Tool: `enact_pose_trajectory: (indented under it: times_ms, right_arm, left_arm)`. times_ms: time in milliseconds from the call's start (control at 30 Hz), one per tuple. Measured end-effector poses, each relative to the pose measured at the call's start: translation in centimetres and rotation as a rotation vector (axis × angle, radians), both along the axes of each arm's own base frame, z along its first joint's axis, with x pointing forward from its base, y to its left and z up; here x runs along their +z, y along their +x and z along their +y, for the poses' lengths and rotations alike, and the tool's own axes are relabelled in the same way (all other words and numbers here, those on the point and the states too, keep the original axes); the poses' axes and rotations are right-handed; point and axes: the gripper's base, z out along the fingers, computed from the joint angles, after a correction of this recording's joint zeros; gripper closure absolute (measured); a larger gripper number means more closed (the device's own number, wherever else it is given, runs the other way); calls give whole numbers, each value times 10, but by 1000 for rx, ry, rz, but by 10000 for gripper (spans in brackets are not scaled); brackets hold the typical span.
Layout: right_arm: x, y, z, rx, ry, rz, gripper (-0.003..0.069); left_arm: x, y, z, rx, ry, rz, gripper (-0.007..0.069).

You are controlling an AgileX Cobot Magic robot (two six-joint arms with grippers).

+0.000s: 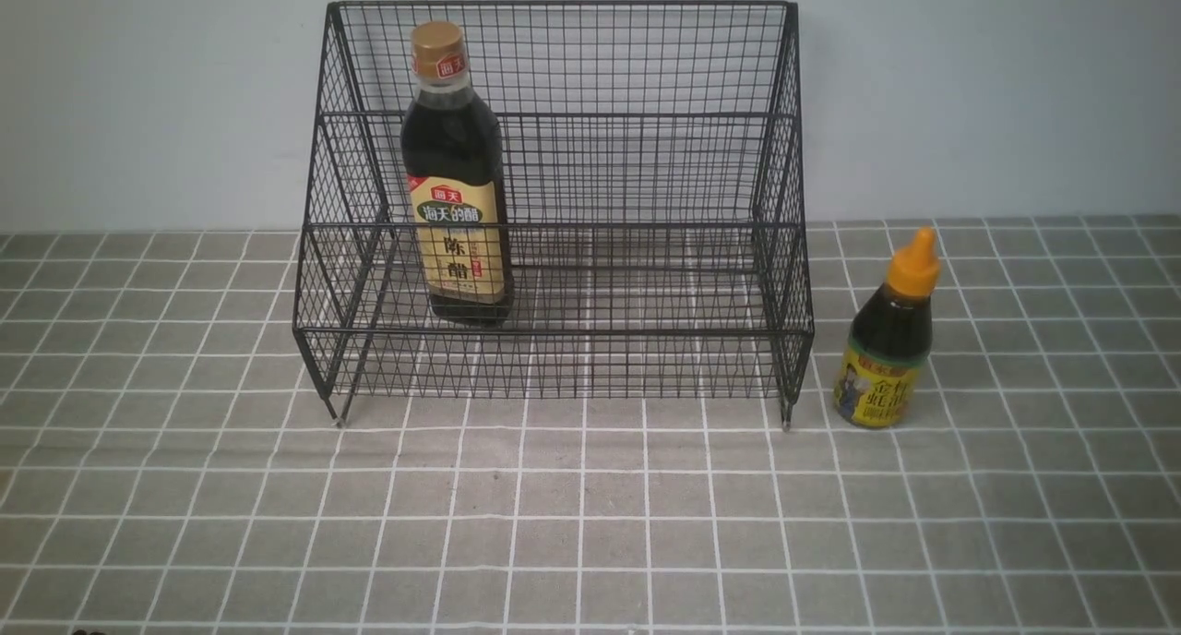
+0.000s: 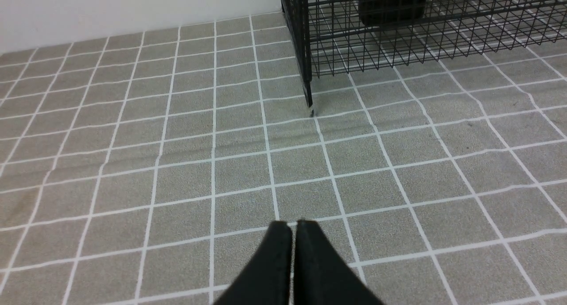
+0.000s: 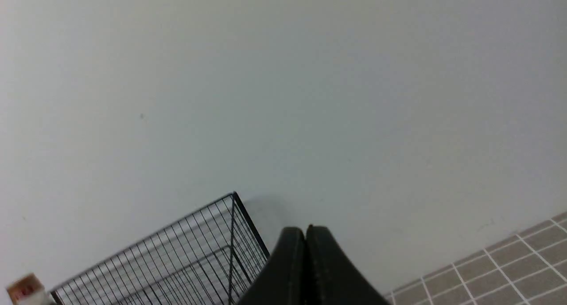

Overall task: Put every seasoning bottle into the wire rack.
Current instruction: Use the right arm to grab the condiment bottle closest to it

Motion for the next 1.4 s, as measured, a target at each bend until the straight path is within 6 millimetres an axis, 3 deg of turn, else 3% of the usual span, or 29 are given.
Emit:
enact_pose_trajectory:
  times_ms: [100, 200, 233, 300, 400, 500, 633, 667, 700, 800, 833, 933, 1100, 1267, 1400]
  right_arm:
    - [16, -3, 2, 35, 36, 1, 673]
    - [57, -3, 7, 62, -62, 70, 673]
    - [59, -3, 7, 63, -72, 79, 673]
    - [83, 9, 10, 79, -158, 218, 673]
    - [103, 32, 14, 120, -269, 438, 673]
    - [116, 72, 22, 240, -420, 724, 672]
    - [123, 105, 30, 357, -475, 859, 657]
    - [125, 129, 34, 420, -492, 917, 629]
    - [129, 139, 36, 443, -501, 930, 613]
    - [131, 177, 41, 493, -499, 975, 529]
    - [131, 179, 41, 496, -499, 977, 522]
    - [125, 216, 49, 522, -542, 1016, 384]
    - [108, 248, 72, 547, -650, 1017, 188]
    - [88, 271, 84, 531, -687, 993, 90]
    - [65, 287, 85, 515, -707, 1028, 74]
  left_arm:
    - [0, 0, 0, 0, 0, 0, 631]
    - [0, 0, 0, 0, 0, 0, 631]
    - [0, 0, 0, 0, 0, 0, 631]
    - [0, 0, 0, 0, 0, 0, 631]
    - [0, 0, 0, 0, 0, 0, 631]
    - [0, 0, 0, 0, 0, 0, 631]
    - [0, 0, 0, 0, 0, 0, 631]
    - [0, 0, 0, 0, 0, 0, 631]
    - [0, 0, 0, 0, 0, 0, 631]
    - [0, 0, 0, 0, 0, 0, 631]
    - [0, 0, 0, 0, 0, 0, 631]
    - [0, 0, 0, 0, 0, 0, 631]
    - [0, 0, 0, 0, 0, 0, 631]
    - [0, 0, 0, 0, 0, 0, 631]
    - [0, 0, 0, 0, 0, 0, 631]
